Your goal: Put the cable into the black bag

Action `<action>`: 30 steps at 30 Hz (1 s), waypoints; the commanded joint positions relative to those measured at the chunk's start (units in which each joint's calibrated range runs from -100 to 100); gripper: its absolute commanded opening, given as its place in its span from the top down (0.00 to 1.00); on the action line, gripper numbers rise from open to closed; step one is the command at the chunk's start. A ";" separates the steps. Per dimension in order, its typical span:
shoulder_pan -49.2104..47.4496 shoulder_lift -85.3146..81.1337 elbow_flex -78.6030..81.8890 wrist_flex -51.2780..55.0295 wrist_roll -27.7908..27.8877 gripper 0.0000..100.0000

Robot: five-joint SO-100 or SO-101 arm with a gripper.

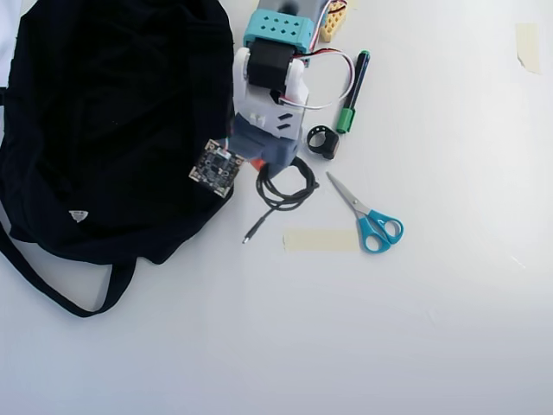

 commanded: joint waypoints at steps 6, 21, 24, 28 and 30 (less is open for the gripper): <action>8.86 -4.86 -1.66 2.62 0.33 0.98; 32.57 -3.62 -2.38 -0.39 1.85 0.98; 39.60 -3.37 -1.66 -5.47 2.22 0.98; 44.99 8.58 -1.66 -12.28 2.27 0.98; 45.29 11.82 -1.66 -16.67 2.27 0.98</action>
